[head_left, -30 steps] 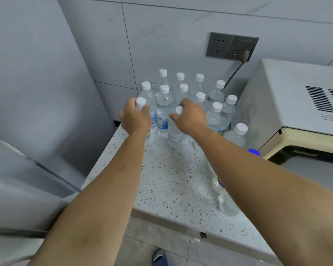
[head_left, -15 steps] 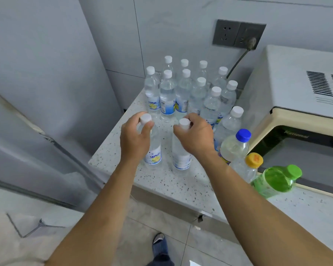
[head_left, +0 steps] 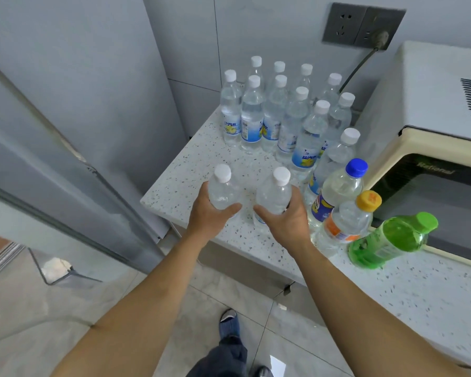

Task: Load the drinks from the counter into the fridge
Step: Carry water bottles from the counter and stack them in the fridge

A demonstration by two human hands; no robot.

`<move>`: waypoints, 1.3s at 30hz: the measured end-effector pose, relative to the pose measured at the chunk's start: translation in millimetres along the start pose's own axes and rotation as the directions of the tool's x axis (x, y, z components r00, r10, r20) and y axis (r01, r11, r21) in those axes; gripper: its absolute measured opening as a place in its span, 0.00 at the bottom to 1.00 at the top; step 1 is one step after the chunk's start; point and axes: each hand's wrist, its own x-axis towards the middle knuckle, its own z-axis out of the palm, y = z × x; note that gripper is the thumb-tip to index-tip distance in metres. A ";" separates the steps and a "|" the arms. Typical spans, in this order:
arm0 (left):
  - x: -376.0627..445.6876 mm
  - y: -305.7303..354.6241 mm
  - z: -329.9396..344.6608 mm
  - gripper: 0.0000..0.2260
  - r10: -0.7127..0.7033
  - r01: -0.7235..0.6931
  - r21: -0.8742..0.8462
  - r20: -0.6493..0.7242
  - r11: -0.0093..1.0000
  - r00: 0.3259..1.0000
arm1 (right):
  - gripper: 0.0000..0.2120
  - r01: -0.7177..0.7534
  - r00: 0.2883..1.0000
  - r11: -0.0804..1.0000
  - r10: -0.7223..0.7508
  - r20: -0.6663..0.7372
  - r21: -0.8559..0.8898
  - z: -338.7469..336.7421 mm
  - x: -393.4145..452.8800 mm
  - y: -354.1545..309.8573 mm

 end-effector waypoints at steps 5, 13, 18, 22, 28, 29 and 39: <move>-60.9 -18.6 -17.1 0.28 -0.059 0.054 -0.119 -0.041 0.991 0.997 | 0.27 0.071 0.997 0.996 -0.071 -0.004 0.057 -3.7 -38.3 12.8; -173.3 -56.7 -78.1 0.19 -0.193 0.133 -0.425 -0.101 0.895 0.976 | 0.20 0.038 0.967 0.977 -0.090 0.240 0.210 13.1 -120.5 15.7; -223.2 -93.0 -124.0 0.28 -0.321 0.183 -0.566 -0.154 0.804 0.934 | 0.20 0.054 0.915 0.983 -0.120 0.385 0.178 56.0 -171.1 8.0; -254.0 -121.0 -170.4 0.33 -0.376 0.150 -0.653 -0.221 0.742 0.900 | 0.21 0.079 0.852 0.980 -0.163 0.498 0.184 113.3 -214.8 -7.4; -282.2 -164.5 -271.7 0.30 -0.435 0.028 -0.732 -0.373 0.681 0.819 | 0.23 0.111 0.727 0.973 -0.219 0.651 0.203 227.2 -277.1 -51.4; -285.1 -172.5 -293.3 0.29 -0.447 0.007 -0.740 -0.399 0.673 0.801 | 0.24 0.116 0.707 0.972 -0.226 0.671 0.206 249.4 -285.7 -61.5; -290.5 -234.4 -468.9 0.24 -0.625 -0.114 -0.847 -0.467 0.519 0.626 | 0.26 0.044 0.626 0.978 -0.186 0.757 0.204 434.2 -330.0 -157.1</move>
